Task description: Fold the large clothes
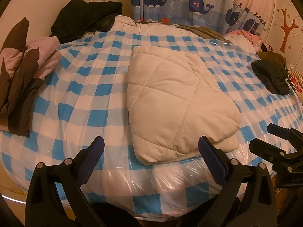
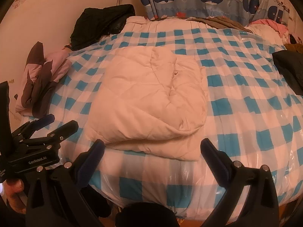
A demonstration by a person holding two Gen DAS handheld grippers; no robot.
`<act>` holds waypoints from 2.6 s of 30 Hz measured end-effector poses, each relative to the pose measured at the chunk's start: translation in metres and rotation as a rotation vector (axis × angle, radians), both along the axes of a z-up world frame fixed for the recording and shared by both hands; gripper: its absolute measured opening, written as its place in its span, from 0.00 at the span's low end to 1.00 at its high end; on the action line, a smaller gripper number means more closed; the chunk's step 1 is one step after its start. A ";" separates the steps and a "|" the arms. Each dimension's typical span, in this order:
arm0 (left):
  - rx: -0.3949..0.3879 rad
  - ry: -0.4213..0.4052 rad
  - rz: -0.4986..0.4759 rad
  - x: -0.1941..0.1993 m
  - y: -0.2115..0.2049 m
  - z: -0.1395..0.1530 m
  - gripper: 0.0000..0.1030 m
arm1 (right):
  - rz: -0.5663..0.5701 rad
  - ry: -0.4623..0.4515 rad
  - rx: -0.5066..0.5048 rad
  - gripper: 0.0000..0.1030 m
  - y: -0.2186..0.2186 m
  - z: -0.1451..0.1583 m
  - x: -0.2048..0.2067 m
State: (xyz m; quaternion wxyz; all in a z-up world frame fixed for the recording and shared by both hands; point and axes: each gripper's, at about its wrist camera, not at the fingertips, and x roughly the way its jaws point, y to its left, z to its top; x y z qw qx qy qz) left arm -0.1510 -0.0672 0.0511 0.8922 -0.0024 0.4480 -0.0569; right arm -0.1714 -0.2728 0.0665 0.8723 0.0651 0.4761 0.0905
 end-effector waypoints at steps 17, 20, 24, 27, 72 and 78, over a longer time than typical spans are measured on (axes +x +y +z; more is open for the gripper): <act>-0.002 0.008 0.005 -0.009 0.002 -0.002 0.92 | 0.009 0.012 0.002 0.95 0.003 -0.007 -0.005; -0.002 0.014 0.005 -0.010 0.003 -0.003 0.92 | 0.011 0.015 0.005 0.95 0.003 -0.009 -0.005; -0.003 0.020 0.003 -0.011 0.001 -0.005 0.92 | 0.014 0.020 0.007 0.95 0.003 -0.011 -0.004; 0.001 0.015 -0.001 -0.010 -0.001 -0.005 0.92 | 0.015 0.022 0.008 0.95 0.003 -0.011 -0.004; 0.029 0.018 -0.040 -0.006 -0.014 -0.002 0.92 | 0.002 0.033 0.014 0.95 -0.008 -0.020 -0.006; 0.003 0.033 -0.020 -0.002 -0.010 -0.007 0.92 | -0.007 0.037 0.016 0.95 -0.012 -0.024 -0.007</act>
